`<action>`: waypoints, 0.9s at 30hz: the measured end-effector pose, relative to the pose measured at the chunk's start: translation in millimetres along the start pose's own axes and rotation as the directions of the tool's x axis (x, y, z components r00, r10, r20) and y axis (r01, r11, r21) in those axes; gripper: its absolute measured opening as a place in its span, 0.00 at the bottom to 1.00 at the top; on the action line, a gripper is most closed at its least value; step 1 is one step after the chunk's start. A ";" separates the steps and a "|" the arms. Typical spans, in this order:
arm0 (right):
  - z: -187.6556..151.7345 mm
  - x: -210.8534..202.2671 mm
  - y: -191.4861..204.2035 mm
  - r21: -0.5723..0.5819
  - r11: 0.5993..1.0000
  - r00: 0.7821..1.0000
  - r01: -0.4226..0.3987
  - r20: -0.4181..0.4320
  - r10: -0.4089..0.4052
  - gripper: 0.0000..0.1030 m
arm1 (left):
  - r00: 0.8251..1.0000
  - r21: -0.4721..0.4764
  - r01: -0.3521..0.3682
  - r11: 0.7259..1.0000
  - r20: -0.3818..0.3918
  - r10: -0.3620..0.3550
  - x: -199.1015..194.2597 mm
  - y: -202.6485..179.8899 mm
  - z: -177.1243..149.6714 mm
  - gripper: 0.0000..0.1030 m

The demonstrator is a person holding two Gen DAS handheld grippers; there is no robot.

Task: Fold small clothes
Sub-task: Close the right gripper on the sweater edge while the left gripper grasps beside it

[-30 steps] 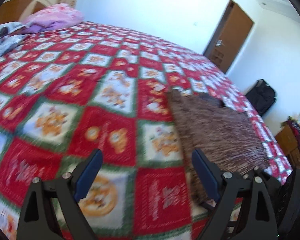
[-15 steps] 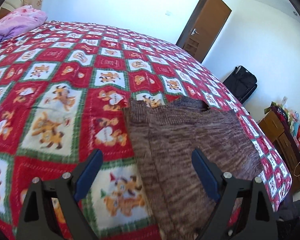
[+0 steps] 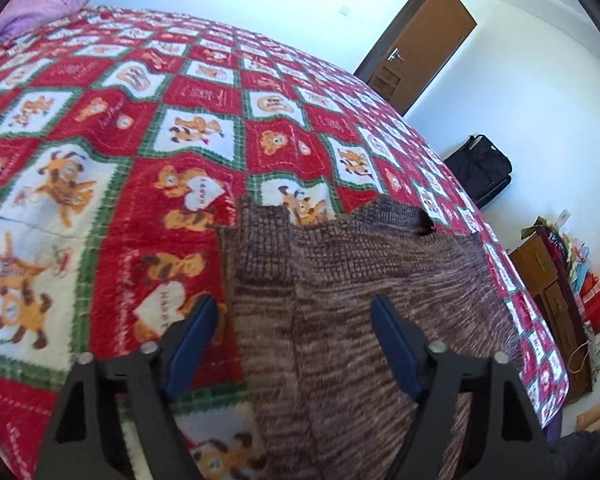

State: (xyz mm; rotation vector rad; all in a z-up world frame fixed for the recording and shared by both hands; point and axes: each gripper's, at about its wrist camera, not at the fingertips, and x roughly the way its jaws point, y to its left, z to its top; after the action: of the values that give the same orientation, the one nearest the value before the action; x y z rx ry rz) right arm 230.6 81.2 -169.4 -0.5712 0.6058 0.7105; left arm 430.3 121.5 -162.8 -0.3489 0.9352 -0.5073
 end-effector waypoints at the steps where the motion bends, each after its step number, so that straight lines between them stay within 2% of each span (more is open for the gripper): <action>1: 0.0 -0.2 -1.1 0.003 1.000 1.000 -0.002 0.000 0.002 0.11 | 1.000 -0.005 -0.002 1.000 -0.003 0.002 1.9 0.4 1.1 0.69; 3: 1.0 -0.7 -2.9 0.006 1.000 1.000 -0.007 0.001 0.007 0.11 | 1.000 -0.004 -0.026 1.000 -0.007 0.026 3.8 -0.2 2.4 0.58; 4: 1.4 -1.9 -3.7 0.006 1.000 1.000 -0.011 0.004 0.011 0.09 | 0.999 -0.003 -0.035 0.999 -0.011 0.035 4.7 0.3 3.3 0.41; 5: 1.6 -2.5 -5.2 0.005 1.000 1.000 -0.013 0.009 0.013 0.08 | 0.999 -0.004 -0.029 1.000 -0.015 0.029 5.2 1.8 3.7 0.17; 7: 1.7 -6.7 -5.7 0.003 1.000 1.000 -0.015 0.018 0.015 0.08 | 0.999 -0.047 0.020 0.999 -0.025 -0.021 5.3 8.5 3.3 0.17; 13: -4.7 -21.0 -19.5 0.038 0.999 0.999 -0.002 0.036 0.001 0.08 | 0.999 -0.056 0.035 0.998 0.025 -0.034 -8.8 1.3 5.7 0.16; 22: -12.6 -58.0 -54.4 0.124 0.990 0.991 0.067 0.106 -0.081 0.07 | 0.990 -0.075 0.117 0.990 0.090 -0.111 -23.5 -21.3 20.1 0.16; 27: -18.4 -69.8 -70.4 0.167 0.982 0.986 0.090 0.121 -0.111 0.07 | 0.987 -0.071 0.121 0.990 0.112 -0.113 -24.1 -42.5 27.9 0.16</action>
State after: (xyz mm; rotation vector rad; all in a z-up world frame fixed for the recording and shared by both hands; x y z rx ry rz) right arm 234.2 -4.3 -116.0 -0.3994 0.5038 0.5927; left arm 430.5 101.4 -110.2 -0.4988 0.8346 -0.5550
